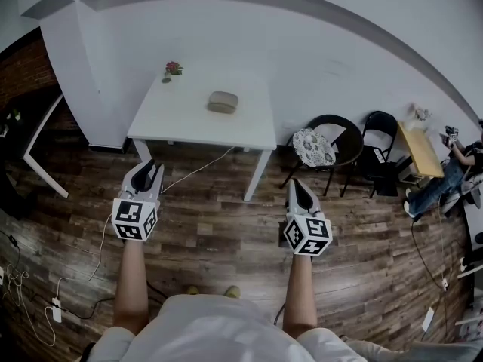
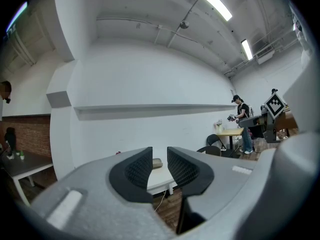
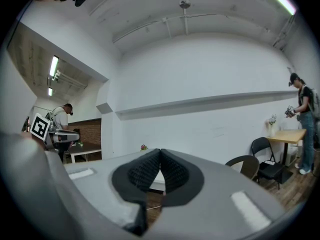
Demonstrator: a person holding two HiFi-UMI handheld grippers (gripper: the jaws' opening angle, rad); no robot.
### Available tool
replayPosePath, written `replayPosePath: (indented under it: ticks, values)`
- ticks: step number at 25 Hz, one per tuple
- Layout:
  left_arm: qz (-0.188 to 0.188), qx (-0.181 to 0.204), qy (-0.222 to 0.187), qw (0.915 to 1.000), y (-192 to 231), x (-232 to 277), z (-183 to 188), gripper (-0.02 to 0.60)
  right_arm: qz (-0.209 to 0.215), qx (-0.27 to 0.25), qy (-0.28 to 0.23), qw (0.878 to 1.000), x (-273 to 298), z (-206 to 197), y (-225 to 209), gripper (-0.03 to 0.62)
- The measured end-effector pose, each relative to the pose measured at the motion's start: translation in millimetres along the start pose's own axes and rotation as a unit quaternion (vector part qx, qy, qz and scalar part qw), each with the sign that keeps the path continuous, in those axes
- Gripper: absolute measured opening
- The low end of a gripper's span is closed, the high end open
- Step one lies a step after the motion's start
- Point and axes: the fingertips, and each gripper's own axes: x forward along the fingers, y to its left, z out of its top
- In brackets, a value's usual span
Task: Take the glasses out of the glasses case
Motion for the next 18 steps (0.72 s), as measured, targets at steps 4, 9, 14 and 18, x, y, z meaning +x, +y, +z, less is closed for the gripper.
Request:
replayPosePath:
  ticks: [4, 9, 14, 18]
  values:
    - [-0.002, 0.002, 0.002, 1.0, -4.8, 2.5, -0.2, 0.101, -0.004, 0.002, -0.001, 1.0, -1.6, 1.2, -6.7, 0.003]
    - [-0.002, 0.005, 0.001, 1.0, -14.2, 5.5, 3.5, 0.101, -0.005, 0.001, -0.007, 1.0, -4.2, 5.4, -16.6, 0.003]
    - [-0.002, 0.009, 0.004, 0.9999, -25.5, 13.3, 7.7, 0.101, 0.0, 0.006, -0.005, 1.0, -1.9, 4.0, -26.7, 0.003]
    - [0.002, 0.012, 0.004, 0.9999, -35.3, 20.0, 10.8, 0.101, 0.003, 0.009, -0.004, 1.0, -0.8, 3.2, -41.3, 0.003]
